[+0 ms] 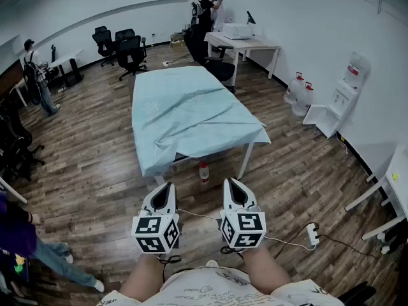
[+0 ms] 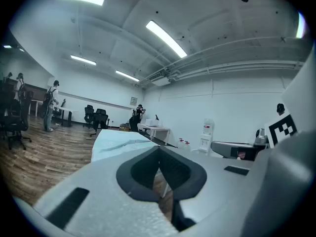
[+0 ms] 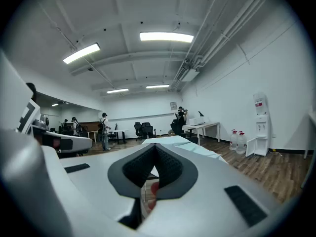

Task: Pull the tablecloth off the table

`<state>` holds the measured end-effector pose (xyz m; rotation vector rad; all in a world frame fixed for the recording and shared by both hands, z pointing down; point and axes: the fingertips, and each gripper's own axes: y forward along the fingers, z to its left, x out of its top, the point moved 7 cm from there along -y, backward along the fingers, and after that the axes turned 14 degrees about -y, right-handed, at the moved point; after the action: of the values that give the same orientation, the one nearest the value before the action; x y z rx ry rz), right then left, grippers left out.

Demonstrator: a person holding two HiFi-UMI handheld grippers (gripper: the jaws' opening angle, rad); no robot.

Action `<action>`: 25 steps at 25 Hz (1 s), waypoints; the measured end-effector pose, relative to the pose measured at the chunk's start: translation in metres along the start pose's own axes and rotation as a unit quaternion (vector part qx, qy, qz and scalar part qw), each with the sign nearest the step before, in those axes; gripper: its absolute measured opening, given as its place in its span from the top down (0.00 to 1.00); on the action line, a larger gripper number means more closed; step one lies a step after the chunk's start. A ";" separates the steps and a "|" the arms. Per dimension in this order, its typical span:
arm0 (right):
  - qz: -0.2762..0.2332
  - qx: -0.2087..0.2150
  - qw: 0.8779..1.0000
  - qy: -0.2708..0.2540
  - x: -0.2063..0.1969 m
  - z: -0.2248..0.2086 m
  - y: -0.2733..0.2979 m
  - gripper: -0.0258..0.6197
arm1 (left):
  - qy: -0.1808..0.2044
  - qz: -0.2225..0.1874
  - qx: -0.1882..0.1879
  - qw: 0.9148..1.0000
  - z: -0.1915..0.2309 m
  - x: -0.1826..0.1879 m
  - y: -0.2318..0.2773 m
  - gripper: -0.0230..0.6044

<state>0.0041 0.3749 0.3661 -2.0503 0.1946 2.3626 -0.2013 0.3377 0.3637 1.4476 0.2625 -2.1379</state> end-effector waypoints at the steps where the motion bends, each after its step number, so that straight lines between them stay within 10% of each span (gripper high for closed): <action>1: 0.000 -0.001 1.000 0.000 -0.001 -0.002 0.002 0.95 | 0.001 0.001 -0.001 1.000 0.000 0.000 0.003 0.94; 25: 0.014 0.025 1.000 0.011 -0.026 -0.055 0.050 0.95 | 0.009 0.032 -0.008 0.999 -0.028 -0.022 0.090 0.94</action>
<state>0.0581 0.3214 0.3883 -2.0650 0.2827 2.3266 -0.1251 0.2821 0.3844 1.4473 0.2368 -2.0677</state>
